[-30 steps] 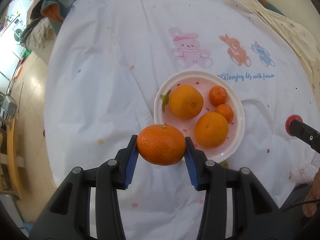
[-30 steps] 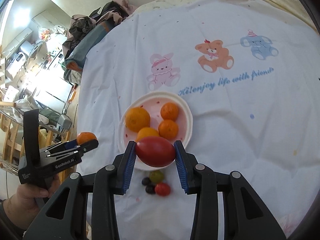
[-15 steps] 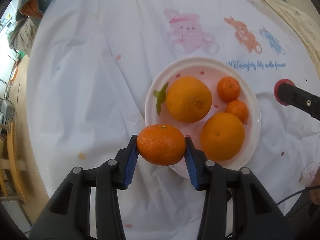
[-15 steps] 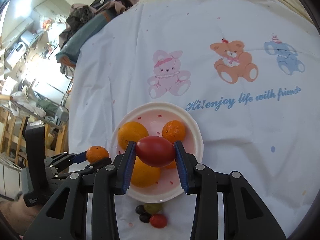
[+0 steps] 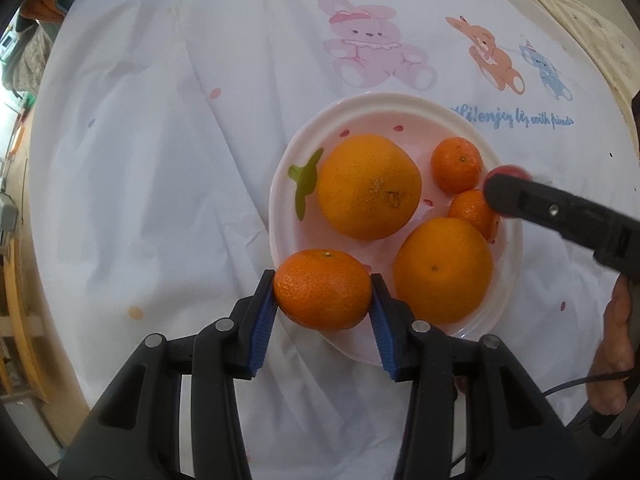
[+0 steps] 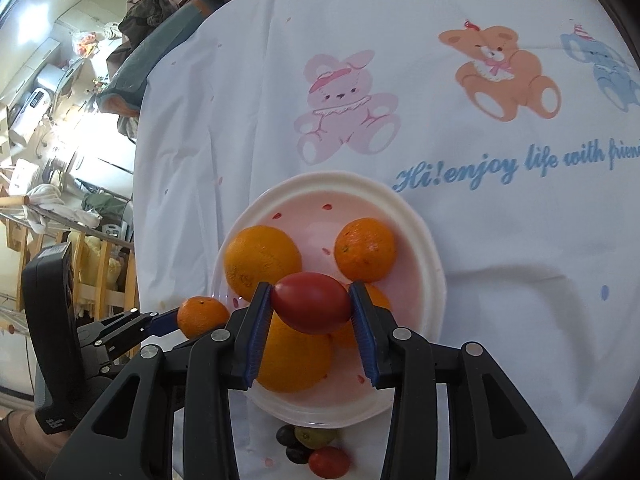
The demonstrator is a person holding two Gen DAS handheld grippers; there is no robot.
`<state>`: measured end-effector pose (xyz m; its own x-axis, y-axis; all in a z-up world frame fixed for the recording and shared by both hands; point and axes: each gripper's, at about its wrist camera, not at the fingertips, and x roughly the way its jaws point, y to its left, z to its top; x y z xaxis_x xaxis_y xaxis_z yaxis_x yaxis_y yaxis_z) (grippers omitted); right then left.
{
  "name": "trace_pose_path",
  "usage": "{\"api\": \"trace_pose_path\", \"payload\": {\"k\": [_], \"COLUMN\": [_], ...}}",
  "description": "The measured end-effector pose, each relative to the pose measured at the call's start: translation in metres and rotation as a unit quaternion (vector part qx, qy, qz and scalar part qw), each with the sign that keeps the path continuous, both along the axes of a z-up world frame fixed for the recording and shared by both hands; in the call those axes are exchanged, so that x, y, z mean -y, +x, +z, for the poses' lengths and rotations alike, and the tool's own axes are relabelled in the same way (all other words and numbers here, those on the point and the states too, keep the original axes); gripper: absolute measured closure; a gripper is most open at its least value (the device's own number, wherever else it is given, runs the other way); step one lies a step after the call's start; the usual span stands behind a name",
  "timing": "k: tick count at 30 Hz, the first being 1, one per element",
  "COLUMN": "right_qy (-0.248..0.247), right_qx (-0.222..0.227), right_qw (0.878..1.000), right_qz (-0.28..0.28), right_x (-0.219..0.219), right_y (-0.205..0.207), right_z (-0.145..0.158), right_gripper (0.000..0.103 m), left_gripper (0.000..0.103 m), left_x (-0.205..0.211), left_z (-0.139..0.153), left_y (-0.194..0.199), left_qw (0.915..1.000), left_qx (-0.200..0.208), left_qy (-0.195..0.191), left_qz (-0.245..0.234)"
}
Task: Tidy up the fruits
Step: 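Lower both fruits onto the plate and open both grippers, then withdraw both grippers from the plate toward the remaining fruit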
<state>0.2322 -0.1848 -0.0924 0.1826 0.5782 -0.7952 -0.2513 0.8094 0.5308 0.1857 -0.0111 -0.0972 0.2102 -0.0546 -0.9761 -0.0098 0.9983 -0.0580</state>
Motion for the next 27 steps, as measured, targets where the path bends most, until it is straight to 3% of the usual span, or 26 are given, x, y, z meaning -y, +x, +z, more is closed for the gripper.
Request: {"api": "trace_pose_path", "payload": {"k": [4,6,7,9,11,14,21,27], "right_qy": [0.005,0.006,0.009,0.01,0.003,-0.004,-0.012,-0.035], "right_qx": [-0.005,-0.01,-0.008,-0.002,0.012,0.032,0.062,0.074], "right_qw": [1.0,1.0,1.0,1.0,1.0,0.999,0.997,0.996], "right_qz": [-0.001,-0.011,-0.018,-0.024,-0.029,-0.043,-0.041,-0.04], "right_x": [0.0,0.005,0.007,0.011,0.015,0.022,0.023,0.027], "right_y": [0.0,0.001,0.001,0.001,0.001,0.0,-0.013,-0.03], "right_z": [-0.003,-0.004,-0.002,0.002,0.009,0.019,0.035,0.042], "right_gripper": [0.06,0.05,0.05,0.05,0.043,0.016,0.016,0.016], "left_gripper": [0.061,0.042,0.031,0.023,0.021,0.021,0.021,0.021], "left_x": [0.003,0.003,0.003,0.004,0.006,0.007,0.003,0.007], "left_z": [-0.002,-0.004,-0.001,0.004,0.009,0.014,0.019,0.033], "left_y": [0.003,0.004,0.003,0.003,0.003,0.002,-0.001,-0.01], "left_qw": [1.0,0.9999,1.0,1.0,0.9999,0.9997,0.9996,0.9973], "left_qx": [-0.005,-0.015,-0.009,0.003,0.01,0.019,0.025,0.061], "left_qy": [0.003,0.001,-0.002,0.0,-0.002,-0.004,-0.01,0.026], "left_qz": [-0.003,-0.002,-0.001,-0.002,-0.008,-0.012,-0.012,-0.032]}}
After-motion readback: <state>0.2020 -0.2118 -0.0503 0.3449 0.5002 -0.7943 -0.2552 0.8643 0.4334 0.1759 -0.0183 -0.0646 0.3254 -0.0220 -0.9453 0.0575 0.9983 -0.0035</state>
